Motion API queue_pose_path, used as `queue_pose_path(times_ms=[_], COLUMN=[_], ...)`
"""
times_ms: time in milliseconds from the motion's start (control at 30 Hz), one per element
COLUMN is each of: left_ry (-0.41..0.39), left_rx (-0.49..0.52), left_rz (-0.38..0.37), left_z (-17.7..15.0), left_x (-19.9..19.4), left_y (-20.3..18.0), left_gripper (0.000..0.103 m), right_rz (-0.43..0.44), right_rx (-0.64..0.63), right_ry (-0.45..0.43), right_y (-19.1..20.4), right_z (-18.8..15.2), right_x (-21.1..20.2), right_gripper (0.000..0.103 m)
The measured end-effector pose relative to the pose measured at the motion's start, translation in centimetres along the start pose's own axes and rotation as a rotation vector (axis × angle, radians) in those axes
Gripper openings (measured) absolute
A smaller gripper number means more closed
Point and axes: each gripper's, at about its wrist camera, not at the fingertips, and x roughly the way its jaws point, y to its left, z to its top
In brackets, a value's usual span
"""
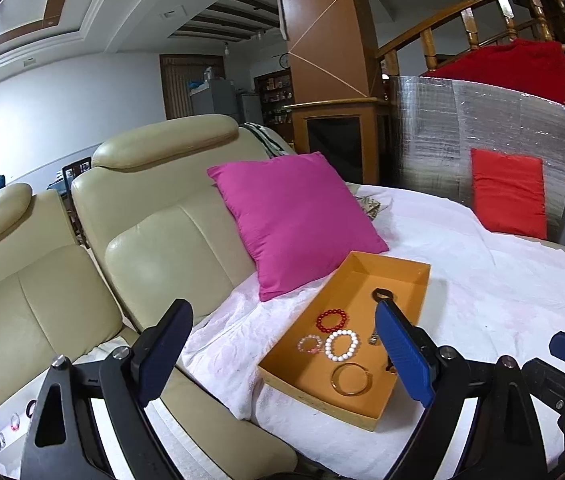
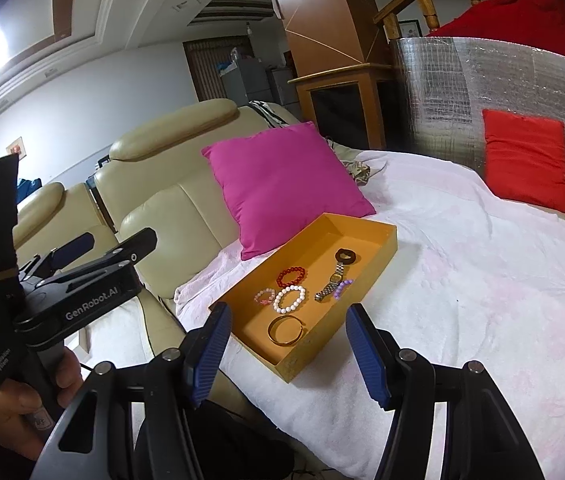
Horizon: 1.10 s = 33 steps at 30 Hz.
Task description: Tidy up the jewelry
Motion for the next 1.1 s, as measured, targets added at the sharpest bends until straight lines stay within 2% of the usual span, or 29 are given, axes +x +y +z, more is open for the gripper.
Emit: queue_pose_path(times_ms=[300, 533, 867, 1000, 1100], left_ry=[-0.001, -0.021, -0.050, -0.027, 0.021], left_rx=[-0.006, 0.015, -0.026, -0.007, 0.017], left_rz=[0.052, 0.093, 0.128, 0.125, 0.101], left_z=[-0.3, -0.5, -0.6, -0.8, -0.9], left_x=[0.7, 0.6, 0.3, 0.5, 1.2], left_y=[0.8, 0.5, 1.1, 1.0, 0.8], left_gripper=[0.093, 0.093, 0.093, 0.093, 0.093], right_rz=[-0.066, -0.082, -0.114, -0.115, -0.120], right_rx=[0.023, 0.029, 0.024, 0.021, 0.020], right_ry=[-0.001, -0.002, -0.014, -0.015, -0.015], right_y=[0.9, 1.0, 1.0, 1.2, 1.2], right_z=[-0.3, -0.4, -0.1, 0.0, 0.1], right_x=[1.4, 1.7, 1.6, 1.8, 1.9], right_gripper=[0.063, 0.063, 0.063, 0.064, 0.063])
